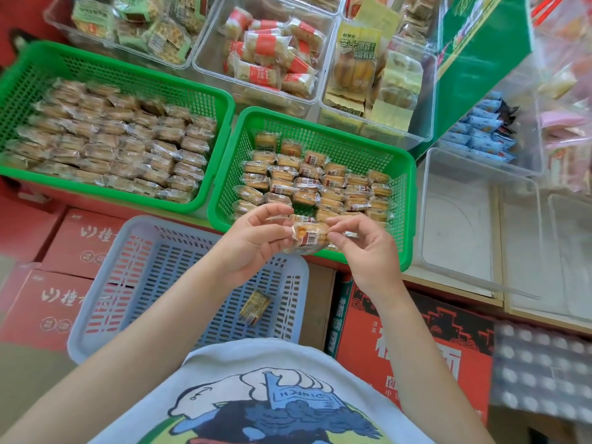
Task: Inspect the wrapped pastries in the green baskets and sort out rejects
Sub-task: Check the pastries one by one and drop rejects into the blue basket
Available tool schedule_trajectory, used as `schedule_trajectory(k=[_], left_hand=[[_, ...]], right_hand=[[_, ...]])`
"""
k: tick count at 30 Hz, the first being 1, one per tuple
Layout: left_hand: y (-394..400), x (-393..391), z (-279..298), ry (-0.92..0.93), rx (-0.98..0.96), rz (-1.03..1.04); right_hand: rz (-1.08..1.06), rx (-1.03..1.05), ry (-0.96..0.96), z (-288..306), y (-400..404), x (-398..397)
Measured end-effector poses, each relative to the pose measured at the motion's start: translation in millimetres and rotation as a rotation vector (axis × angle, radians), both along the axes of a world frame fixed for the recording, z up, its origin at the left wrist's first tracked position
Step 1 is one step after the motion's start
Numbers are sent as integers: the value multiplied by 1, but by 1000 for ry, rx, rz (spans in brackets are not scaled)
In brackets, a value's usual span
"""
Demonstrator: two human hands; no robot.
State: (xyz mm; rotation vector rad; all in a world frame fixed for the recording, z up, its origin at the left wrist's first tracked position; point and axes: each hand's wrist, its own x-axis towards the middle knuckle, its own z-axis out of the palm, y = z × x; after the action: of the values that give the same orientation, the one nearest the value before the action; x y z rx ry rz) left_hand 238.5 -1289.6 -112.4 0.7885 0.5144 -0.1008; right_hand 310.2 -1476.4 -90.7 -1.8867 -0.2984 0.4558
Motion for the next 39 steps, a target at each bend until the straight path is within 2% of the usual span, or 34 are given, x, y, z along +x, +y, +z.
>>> schedule_trajectory(k=[3, 5, 7, 9, 12, 15, 19, 22, 25, 28, 31, 33, 36, 38, 39], left_hand=[[5, -9, -12, -1, 226, -82], [9, -16, -17, -20, 434, -263], [10, -24, -24, 0, 532, -438], [10, -34, -40, 82, 542, -439], [13, -52, -78, 312, 466, -198], [19, -71, -117, 541, 392, -99], [20, -84, -151, 715, 257, -147], [23, -91, -165, 805, 328, -224], [32, -94, -167, 820, 426, -285], [42, -90, -155, 772, 553, -332], [47, -76, -130, 622, 833, -413], [46, -63, -113, 427, 1080, -390], [43, -39, -96, -12, 1471, -200], [44, -17, -96, -149, 1668, -182], [45, -6, -99, -137, 1728, -264]], right_hand=[[-32, -5, 2, -1, 1, -7], [-78, -6, 13, -3, 5, -11], [-124, -6, 84, -10, 12, -15], [-137, -44, 209, -30, 20, -20], [-115, -207, 364, -77, 31, -27], [-135, -324, 549, -121, 42, -41], [-142, -452, 637, -166, 55, -59], [-150, -496, 727, -189, 63, -73], [-274, -382, 845, -202, 73, -83], [-355, -345, 958, -208, 80, -84], [-390, -381, 1015, -206, 77, -77], [-327, -415, 954, -193, 75, -69], [-183, -388, 799, -147, 74, -56], [-82, -327, 697, -108, 74, -47], [-36, -296, 638, -90, 73, -41]])
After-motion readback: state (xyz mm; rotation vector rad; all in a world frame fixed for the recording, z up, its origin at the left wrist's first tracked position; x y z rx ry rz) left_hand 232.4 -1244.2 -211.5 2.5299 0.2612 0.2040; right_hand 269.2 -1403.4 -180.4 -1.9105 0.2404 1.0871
